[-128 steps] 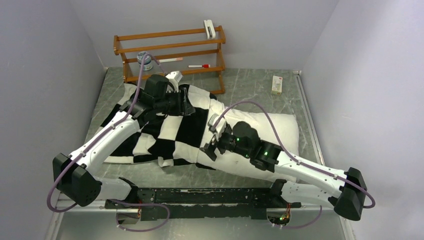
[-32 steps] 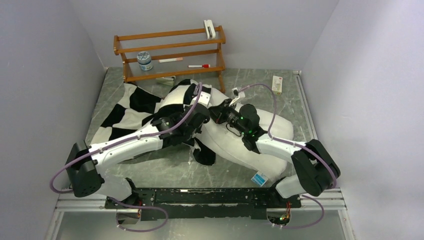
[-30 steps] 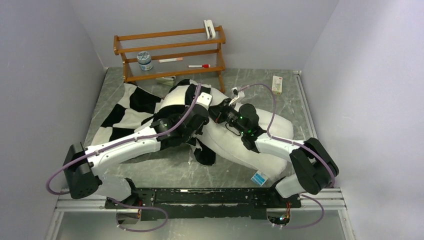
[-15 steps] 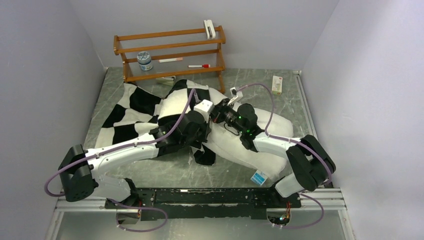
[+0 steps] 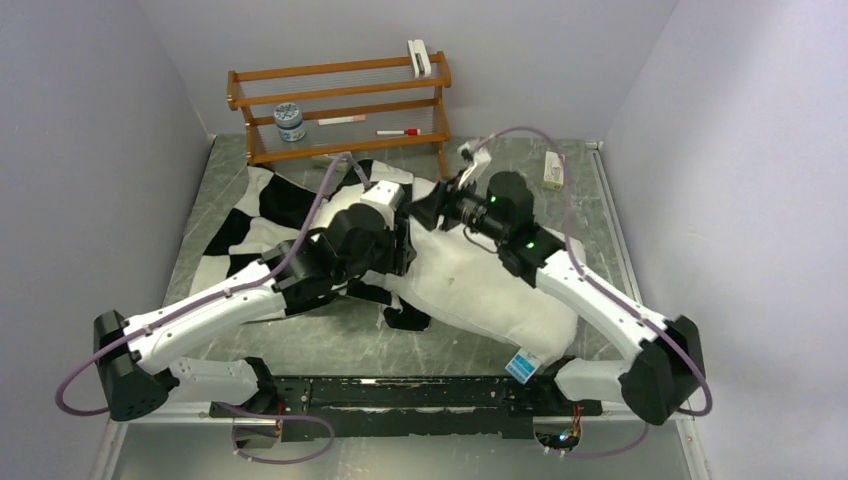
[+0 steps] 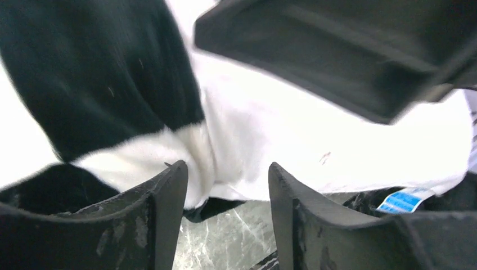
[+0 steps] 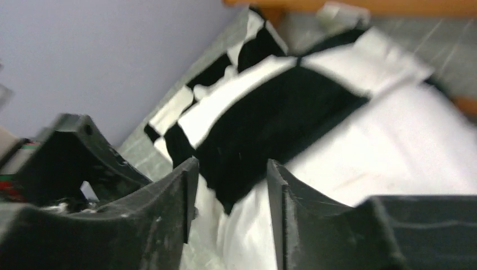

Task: Put the pillow into the pillowcase

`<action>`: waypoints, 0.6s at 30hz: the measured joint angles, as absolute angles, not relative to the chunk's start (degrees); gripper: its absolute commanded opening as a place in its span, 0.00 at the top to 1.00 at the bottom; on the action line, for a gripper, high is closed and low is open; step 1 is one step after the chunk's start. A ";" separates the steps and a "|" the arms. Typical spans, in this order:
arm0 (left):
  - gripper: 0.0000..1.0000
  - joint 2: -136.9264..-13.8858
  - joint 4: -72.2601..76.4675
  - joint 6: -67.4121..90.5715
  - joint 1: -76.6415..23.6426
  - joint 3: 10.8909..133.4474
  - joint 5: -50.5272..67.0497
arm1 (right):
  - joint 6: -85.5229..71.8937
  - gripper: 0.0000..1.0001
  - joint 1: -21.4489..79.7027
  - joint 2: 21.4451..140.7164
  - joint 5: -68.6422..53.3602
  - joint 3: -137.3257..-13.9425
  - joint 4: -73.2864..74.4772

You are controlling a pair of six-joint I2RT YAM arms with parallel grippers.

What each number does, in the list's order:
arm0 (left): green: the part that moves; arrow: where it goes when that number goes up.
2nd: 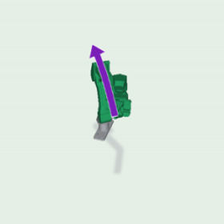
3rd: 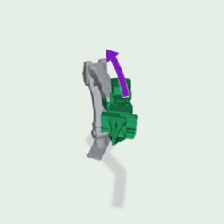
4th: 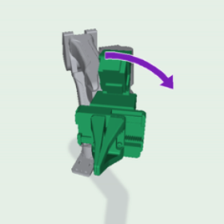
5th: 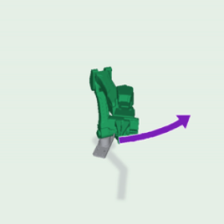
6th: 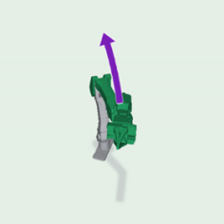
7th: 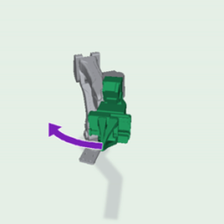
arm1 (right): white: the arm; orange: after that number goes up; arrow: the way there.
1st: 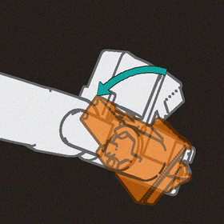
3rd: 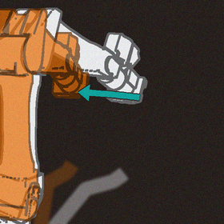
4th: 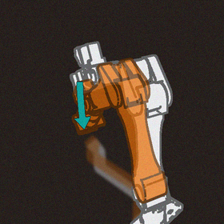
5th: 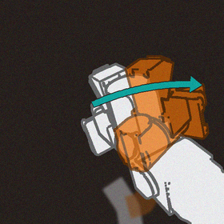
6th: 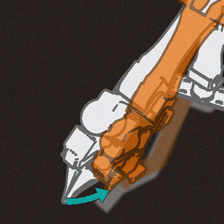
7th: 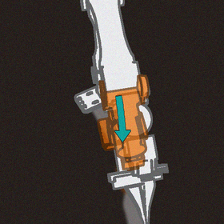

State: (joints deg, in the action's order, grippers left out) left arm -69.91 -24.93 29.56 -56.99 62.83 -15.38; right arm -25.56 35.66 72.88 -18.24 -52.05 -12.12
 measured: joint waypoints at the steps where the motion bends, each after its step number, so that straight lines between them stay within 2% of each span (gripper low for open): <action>1: 0.38 -69.63 -26.11 29.32 -56.88 64.42 -16.10 | -24.93 0.39 35.62 71.68 -17.02 -55.57 -8.29; 6: 0.37 -71.31 -29.63 27.46 -54.19 73.97 -19.03 | -20.91 0.22 35.03 69.10 -10.37 -67.26 3.05; 9: 0.34 -73.71 -30.37 25.58 -52.36 78.46 -20.71 | -18.76 0.18 32.97 70.08 -9.15 -67.64 5.56; 14: 0.33 -80.42 -30.81 22.57 -47.97 84.99 -21.43 | -16.29 0.19 24.86 78.35 -14.79 -67.18 6.39; 18: 0.32 -88.40 -30.74 21.02 -44.10 89.47 -21.26 | -15.44 0.29 18.35 88.95 -22.83 -67.20 5.45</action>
State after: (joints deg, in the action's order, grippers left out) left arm -88.40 -30.74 21.02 -44.10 89.47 -21.26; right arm -15.44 18.35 88.95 -22.83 -67.20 5.45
